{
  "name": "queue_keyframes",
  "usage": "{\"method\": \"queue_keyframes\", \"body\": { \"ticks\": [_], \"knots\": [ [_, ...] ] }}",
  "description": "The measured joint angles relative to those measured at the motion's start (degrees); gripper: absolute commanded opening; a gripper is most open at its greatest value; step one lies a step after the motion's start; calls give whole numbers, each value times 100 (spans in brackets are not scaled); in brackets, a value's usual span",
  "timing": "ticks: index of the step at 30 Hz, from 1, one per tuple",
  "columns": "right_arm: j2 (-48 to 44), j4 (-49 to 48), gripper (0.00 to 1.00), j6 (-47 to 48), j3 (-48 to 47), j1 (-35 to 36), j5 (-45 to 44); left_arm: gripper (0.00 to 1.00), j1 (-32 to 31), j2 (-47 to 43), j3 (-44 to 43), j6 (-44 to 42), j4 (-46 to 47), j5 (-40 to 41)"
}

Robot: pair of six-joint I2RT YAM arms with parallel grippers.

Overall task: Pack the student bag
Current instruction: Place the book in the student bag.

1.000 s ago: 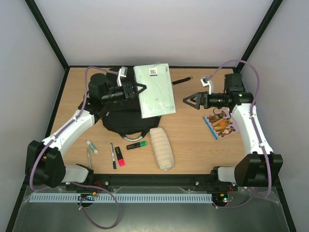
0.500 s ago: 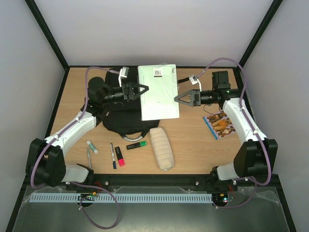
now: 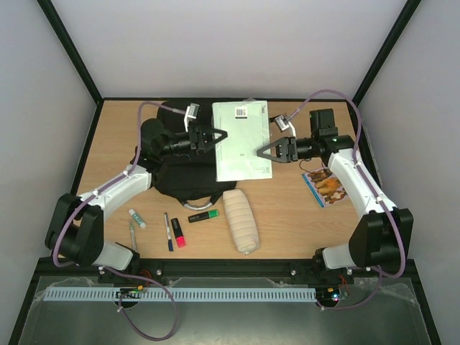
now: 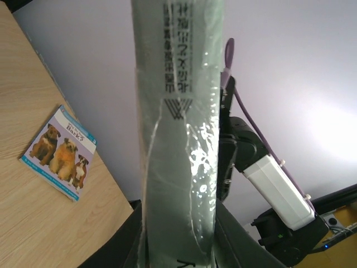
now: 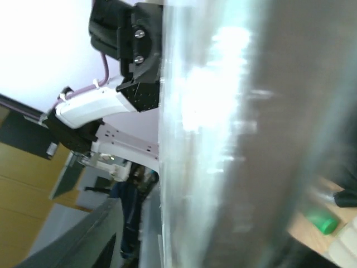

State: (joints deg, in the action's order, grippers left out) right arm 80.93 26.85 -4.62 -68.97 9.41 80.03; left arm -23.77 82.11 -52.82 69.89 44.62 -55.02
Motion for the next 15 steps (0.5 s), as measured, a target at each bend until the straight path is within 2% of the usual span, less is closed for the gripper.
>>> {"method": "queue_keyframes", "body": {
  "ticks": [4, 7, 9, 11, 13, 15],
  "knots": [
    [-229, -319, 32, -450, 155, 0, -94, 3, -9, 72, 76, 26, 74, 28],
    [-315, -566, 23, -802, 299, -2, -238, 9, -48, 72, 76, -52, 74, 59],
    [-343, -752, 15, -1054, 400, -2, -315, 20, -52, 72, 76, -177, 0, 94],
    [-358, -929, 8, -1276, 479, 0, -286, 42, -44, 96, 76, -291, -83, 114],
    [-374, -1047, 2, -1425, 498, -2, -409, 58, -42, 125, 76, -433, -225, 219],
    [-367, -1058, 1, -1532, 501, -2, -662, 68, -26, 133, 57, -667, -564, 361]
  ]
}}
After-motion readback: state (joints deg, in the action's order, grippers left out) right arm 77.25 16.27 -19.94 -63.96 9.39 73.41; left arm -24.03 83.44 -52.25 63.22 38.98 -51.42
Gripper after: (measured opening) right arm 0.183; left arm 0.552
